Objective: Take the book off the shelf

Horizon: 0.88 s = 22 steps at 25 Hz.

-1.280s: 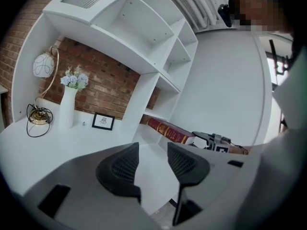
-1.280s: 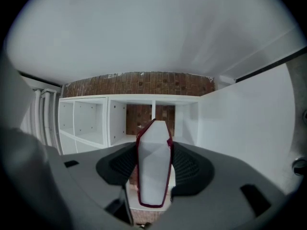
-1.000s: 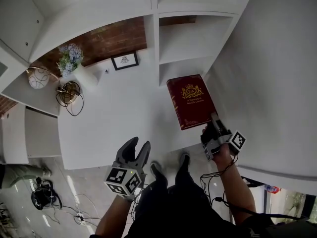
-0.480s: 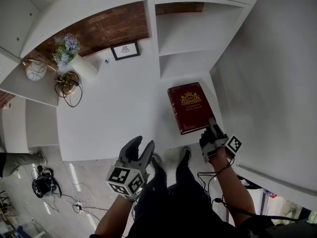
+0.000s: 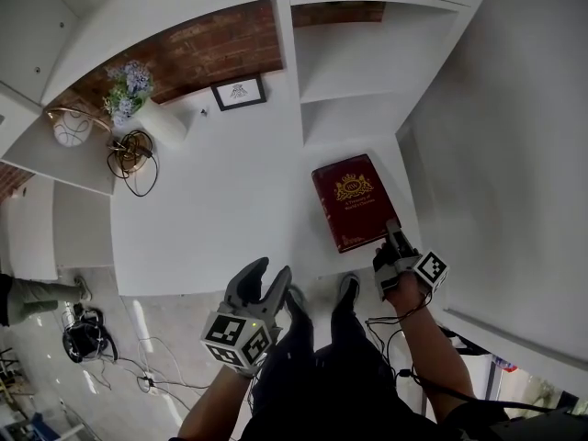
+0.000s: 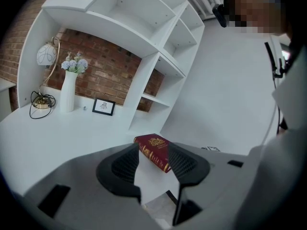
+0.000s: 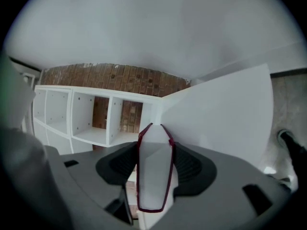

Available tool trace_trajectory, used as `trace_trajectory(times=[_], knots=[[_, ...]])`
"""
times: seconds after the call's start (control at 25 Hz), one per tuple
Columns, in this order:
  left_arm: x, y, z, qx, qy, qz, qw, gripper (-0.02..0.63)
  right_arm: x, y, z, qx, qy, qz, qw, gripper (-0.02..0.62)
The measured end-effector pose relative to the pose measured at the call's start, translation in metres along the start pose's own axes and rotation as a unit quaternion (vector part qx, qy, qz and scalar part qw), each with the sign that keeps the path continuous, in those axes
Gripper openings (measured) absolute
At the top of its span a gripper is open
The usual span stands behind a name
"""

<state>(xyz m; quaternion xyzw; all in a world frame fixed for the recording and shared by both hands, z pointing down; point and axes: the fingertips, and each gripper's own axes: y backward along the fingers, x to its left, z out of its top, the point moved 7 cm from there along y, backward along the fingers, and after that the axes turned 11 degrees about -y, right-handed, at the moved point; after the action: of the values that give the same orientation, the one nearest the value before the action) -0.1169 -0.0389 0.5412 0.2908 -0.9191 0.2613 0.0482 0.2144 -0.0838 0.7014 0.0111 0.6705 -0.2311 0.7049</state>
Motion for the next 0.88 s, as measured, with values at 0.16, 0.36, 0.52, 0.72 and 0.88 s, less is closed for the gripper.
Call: trace_trajectory(times=[0.16, 0.36, 0.52, 0.72, 0.88], knots=[[-0.001, 0.002, -0.002, -0.001, 0.002, 0.000, 1.0000, 0.184, -0.007, 0.000, 0.003, 0.004, 0.059, -0.061, 0.996, 0.308], [-0.001, 0.004, -0.001, -0.005, 0.000, 0.001, 1.0000, 0.184, -0.005, -0.001, 0.003, 0.024, 0.176, -0.148, 0.973, 0.430], [0.001, 0.006, 0.002, -0.012, -0.003, 0.005, 0.9999, 0.184, 0.003, 0.000, 0.005, 0.030, 0.286, -0.211, 0.934, 0.442], [0.005, 0.008, 0.014, -0.028, -0.009, 0.013, 0.9995, 0.186, 0.035, 0.008, 0.015, 0.004, 0.353, -0.205, 0.913, 0.440], [0.015, 0.013, 0.038, -0.055, -0.027, 0.032, 0.9976, 0.186, 0.094, 0.011, 0.017, -0.019, 0.453, -0.162, 0.877, 0.367]])
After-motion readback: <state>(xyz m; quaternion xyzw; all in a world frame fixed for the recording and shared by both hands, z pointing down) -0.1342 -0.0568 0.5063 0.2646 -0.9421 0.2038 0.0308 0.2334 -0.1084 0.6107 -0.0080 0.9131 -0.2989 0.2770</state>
